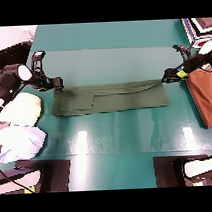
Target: Fold the shirts.
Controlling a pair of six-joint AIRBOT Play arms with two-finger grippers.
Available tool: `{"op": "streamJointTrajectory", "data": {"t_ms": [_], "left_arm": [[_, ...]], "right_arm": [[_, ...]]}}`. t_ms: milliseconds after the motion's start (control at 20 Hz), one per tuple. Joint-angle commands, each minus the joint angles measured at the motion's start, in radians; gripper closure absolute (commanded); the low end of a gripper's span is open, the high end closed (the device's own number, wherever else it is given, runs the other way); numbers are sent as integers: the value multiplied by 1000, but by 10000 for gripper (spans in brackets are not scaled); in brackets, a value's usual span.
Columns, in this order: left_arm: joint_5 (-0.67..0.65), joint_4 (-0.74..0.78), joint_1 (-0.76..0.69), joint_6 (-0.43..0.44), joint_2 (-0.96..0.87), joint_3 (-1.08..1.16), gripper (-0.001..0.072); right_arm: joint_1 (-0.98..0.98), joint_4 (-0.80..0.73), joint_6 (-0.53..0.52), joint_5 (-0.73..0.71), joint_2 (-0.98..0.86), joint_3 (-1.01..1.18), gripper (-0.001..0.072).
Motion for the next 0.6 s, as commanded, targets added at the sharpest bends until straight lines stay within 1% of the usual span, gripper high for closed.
{"op": "streamJointTrajectory", "data": {"t_ms": [0,50,100,150,200,300,350,400,450,500,550], "left_arm": [[-116,1,0,0,-16,82,100],[-164,-3,0,0,-16,100,101],[-201,-19,0,0,-16,107,197],[-217,-37,0,0,-16,106,482],[-219,-58,0,3,-17,103,671],[-207,-133,0,28,-17,102,671],[-203,-187,0,45,-17,102,671],[-196,-240,0,72,-17,102,671],[-172,-303,-4,100,-17,100,672],[-142,-335,-14,105,-18,97,671],[-114,-353,-28,105,-18,96,671]], "right_arm": [[-63,153,-29,31,-37,53,329],[-93,145,-31,71,-35,53,329],[-122,148,-42,115,-36,48,329],[-157,150,-44,146,-32,27,329],[-187,152,-44,151,-29,-5,329],[-238,152,-45,135,-27,-91,319],[-254,154,-49,117,-28,-138,214],[-263,180,-74,103,-34,-172,156],[-264,236,-111,92,-42,-208,156],[-264,284,-139,83,-49,-238,157],[-251,316,-145,67,-60,-256,158]]}}
